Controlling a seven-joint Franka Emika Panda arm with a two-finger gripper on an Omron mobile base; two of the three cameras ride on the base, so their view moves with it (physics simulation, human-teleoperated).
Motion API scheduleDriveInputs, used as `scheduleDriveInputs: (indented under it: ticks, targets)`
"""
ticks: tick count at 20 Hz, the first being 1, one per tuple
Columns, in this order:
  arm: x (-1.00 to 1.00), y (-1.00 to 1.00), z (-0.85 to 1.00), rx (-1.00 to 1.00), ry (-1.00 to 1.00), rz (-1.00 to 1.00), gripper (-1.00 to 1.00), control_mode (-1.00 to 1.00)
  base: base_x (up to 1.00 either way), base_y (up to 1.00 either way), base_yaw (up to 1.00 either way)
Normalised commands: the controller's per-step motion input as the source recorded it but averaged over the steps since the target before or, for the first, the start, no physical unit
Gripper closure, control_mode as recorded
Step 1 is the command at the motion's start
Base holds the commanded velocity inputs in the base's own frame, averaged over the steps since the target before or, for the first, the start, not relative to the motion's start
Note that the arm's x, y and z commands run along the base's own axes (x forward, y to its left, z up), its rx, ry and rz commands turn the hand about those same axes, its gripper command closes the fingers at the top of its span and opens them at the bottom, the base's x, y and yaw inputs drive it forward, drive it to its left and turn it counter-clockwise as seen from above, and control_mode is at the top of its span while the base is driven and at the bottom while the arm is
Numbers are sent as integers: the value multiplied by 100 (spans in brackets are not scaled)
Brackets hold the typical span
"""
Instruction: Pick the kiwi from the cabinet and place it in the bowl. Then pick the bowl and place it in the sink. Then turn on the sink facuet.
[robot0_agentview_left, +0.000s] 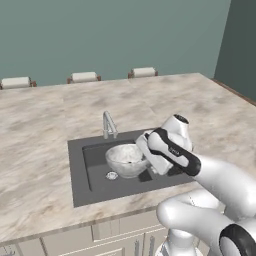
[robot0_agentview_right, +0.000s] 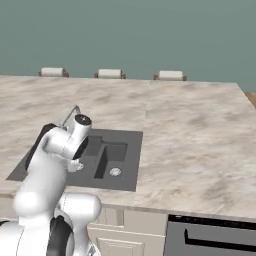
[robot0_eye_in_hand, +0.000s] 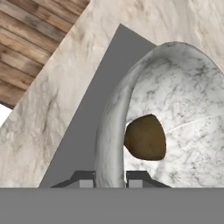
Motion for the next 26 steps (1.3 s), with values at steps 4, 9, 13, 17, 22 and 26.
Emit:
scheduleDriveInputs:
  ticks: [4, 9, 13, 17, 22, 26]
  targets:
    - [30, 4, -28, 0, 4, 0, 100, -100, 0, 0, 0]
    - [43, 0, -41, 0, 1, 0, 100, -100, 0, 0, 0]
    - [46, 7, -39, 0, 0, 0, 100, -100, 0, 0, 0]
    - [36, 15, -34, 0, 0, 0, 100, -100, 0, 0, 0]
    - [27, 18, -33, 0, 0, 0, 100, -100, 0, 0, 0]
    - [21, 9, -37, 0, 0, 0, 100, -100, 0, 0, 0]
